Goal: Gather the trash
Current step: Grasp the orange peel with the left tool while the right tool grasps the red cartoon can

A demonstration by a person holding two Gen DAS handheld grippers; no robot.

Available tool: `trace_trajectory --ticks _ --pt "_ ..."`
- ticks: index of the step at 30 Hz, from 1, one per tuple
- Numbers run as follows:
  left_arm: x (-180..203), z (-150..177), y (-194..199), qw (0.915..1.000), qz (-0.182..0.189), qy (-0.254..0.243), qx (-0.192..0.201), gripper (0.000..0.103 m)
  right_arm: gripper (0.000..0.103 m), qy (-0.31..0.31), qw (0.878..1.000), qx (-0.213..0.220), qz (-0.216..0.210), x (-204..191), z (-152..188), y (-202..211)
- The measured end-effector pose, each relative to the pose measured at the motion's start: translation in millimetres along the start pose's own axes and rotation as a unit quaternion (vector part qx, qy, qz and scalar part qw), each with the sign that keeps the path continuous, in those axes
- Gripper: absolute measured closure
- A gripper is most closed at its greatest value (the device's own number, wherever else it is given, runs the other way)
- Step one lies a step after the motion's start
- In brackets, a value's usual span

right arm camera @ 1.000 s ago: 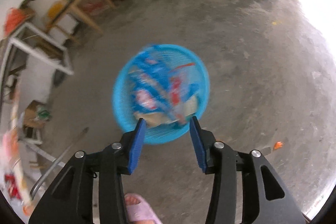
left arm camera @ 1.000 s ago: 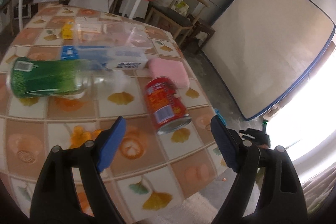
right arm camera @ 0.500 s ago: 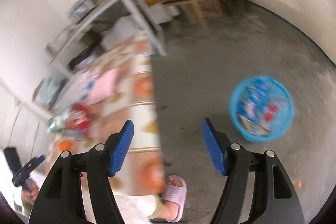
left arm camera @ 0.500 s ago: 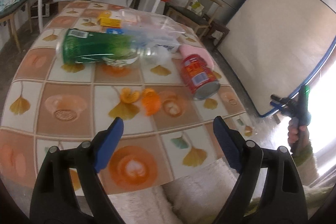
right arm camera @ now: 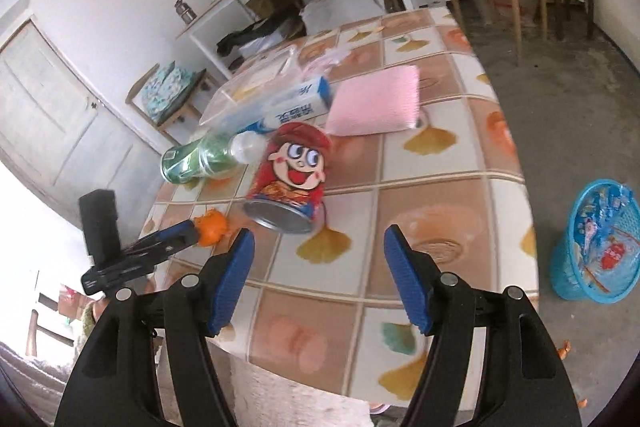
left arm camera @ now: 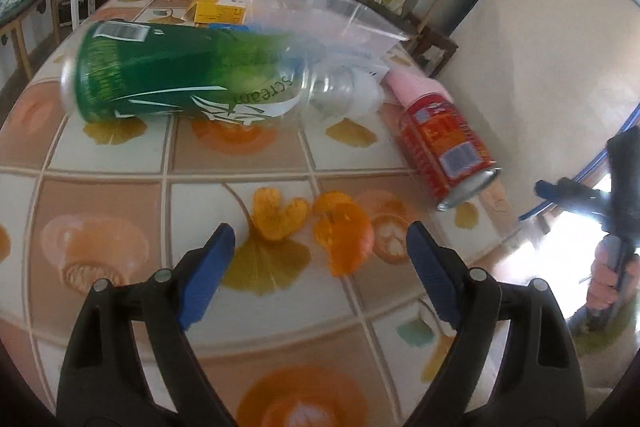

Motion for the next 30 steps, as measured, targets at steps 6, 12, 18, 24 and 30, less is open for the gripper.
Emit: trace_trajectory --ticks 6,12,18,24,30 --pt "13 0 -15 0.9963 -0.037 -0.076 0.015 0.023 0.037 -0.006 1.000 -0.017 -0.002 2 2 -12" --pt "20 3 -13 0.9949 -0.032 -0.094 0.018 0.051 0.037 -0.021 1.000 -0.018 -0.002 10 4 -16" --pt "22 7 -9 0.9962 -0.014 -0.084 0.014 0.068 0.037 -0.035 0.999 -0.015 -0.003 16 5 -18" --pt "26 11 -7 0.9974 -0.003 -0.072 0.007 0.082 0.037 -0.046 0.999 -0.010 -0.002 23 4 -15" --pt "30 16 -2 0.9976 -0.007 -0.068 0.011 0.087 0.037 -0.054 0.998 0.001 -0.011 22 -1 -13"
Point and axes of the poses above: each gripper's, at about its wrist camera, not at the fingertips, and y roughly against the way its jaws point, x to its right, z to its underside, the point moved 1 cm from there along -y, roughly the way its jaws point, and after that the axes turned 10 degrees about x, right-handed, at the moved point
